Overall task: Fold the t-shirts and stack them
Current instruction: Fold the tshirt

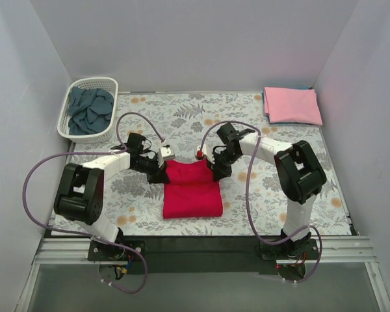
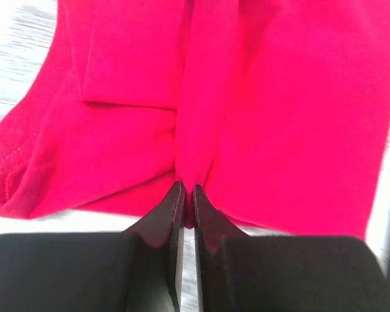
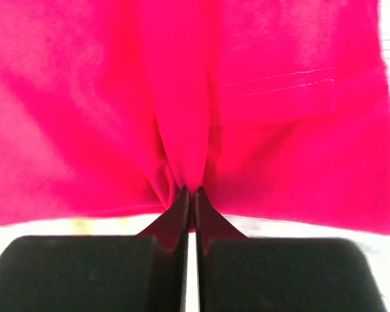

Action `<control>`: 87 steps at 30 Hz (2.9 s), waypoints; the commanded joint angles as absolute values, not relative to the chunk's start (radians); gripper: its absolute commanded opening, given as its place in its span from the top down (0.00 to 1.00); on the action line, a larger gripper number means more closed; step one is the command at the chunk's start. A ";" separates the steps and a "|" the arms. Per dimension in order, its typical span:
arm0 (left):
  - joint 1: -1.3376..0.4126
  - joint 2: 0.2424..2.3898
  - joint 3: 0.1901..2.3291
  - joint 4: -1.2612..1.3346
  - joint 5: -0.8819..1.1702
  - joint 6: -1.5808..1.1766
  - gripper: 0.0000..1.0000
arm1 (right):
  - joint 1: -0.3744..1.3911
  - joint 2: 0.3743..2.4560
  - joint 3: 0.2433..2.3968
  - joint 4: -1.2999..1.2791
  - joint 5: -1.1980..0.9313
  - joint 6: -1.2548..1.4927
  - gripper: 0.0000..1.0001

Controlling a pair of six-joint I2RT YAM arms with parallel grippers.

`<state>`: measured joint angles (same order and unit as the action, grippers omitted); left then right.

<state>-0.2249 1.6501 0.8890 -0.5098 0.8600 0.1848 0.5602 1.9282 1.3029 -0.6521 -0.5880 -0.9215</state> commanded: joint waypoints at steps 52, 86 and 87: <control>-0.607 1.514 0.930 -0.284 0.663 0.046 1.00 | 0.549 2.367 1.491 -0.434 -1.080 0.003 0.86; -0.557 1.486 0.910 -0.302 0.695 0.137 1.00 | 0.549 2.209 1.638 -0.520 -1.040 -0.083 0.81; -0.555 1.489 0.913 -0.302 0.695 0.137 1.00 | 0.549 2.230 1.634 -0.541 -1.040 -0.104 0.82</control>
<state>-0.5522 1.5200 0.9222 -0.2947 0.6727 0.1192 0.5465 2.2280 1.6169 -0.4675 -1.0485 -0.0338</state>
